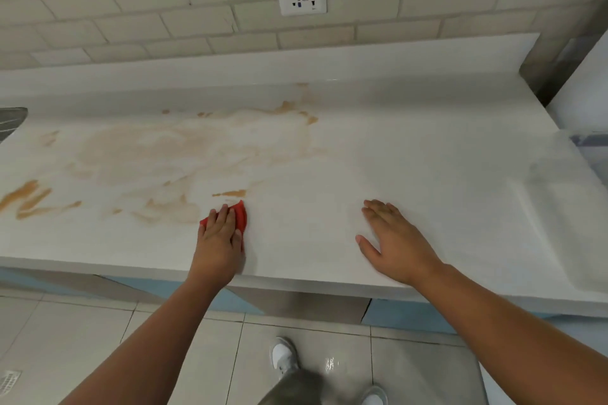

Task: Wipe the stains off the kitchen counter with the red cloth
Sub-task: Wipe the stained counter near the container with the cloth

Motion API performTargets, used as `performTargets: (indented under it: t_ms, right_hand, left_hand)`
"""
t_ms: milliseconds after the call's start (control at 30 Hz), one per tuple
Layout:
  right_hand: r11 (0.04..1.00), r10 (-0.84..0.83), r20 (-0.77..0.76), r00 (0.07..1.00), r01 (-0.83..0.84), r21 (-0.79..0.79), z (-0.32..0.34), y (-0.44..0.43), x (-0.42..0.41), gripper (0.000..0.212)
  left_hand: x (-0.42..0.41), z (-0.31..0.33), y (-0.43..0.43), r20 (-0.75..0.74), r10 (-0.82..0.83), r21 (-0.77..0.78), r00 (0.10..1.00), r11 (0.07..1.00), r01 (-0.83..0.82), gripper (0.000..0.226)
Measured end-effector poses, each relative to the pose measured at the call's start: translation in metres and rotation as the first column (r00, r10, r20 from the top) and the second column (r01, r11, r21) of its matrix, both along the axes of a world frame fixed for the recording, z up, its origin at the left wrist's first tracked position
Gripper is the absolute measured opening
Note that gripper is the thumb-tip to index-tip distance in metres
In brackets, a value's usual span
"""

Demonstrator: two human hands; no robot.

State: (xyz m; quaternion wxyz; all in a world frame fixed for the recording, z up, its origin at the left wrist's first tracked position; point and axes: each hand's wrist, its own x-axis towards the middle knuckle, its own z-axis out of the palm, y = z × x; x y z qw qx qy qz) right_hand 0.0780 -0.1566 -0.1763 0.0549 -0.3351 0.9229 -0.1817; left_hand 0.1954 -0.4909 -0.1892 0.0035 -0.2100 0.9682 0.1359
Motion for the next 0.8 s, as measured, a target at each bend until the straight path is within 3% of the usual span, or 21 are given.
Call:
performTargets:
  t_ms: [133,233,400,600,667,800]
  right_hand:
    - [0.999,0.022,-0.001,1.000,-0.022,0.034,-0.001,-0.036,-0.017,0.068]
    - [0.996,0.012,-0.003,1.000,-0.012,0.084,-0.002,-0.057,-0.032,0.071]
    - [0.989,-0.017,-0.016,1.000,0.019,0.147,-0.004,-0.079,-0.058,0.073]
    - [0.981,-0.074,-0.032,0.997,0.078,0.179,-0.002,-0.092,-0.081,0.076]
    - [0.979,-0.076,-0.036,0.996,0.082,0.186,0.000,-0.093,-0.085,0.076]
    - [0.972,-0.096,-0.032,0.995,0.101,0.212,-0.001,-0.089,-0.086,0.078]
  left_hand:
    - [-0.021,0.000,-0.037,0.014,0.194,-0.092,0.981,0.977,-0.191,0.058]
    - [-0.054,0.003,-0.051,0.027,0.231,-0.102,0.973,0.969,-0.227,0.059]
    - [-0.100,0.003,-0.024,0.012,-0.049,-0.086,0.999,0.995,0.050,0.057]
    - [-0.054,0.001,-0.024,0.003,-0.454,0.002,0.891,0.891,0.454,0.057]
    - [-0.039,-0.002,-0.051,-0.017,-0.442,-0.017,0.897,0.897,0.442,0.058]
    - [-0.055,-0.002,-0.081,-0.012,-0.218,-0.051,0.976,0.975,0.217,0.060]
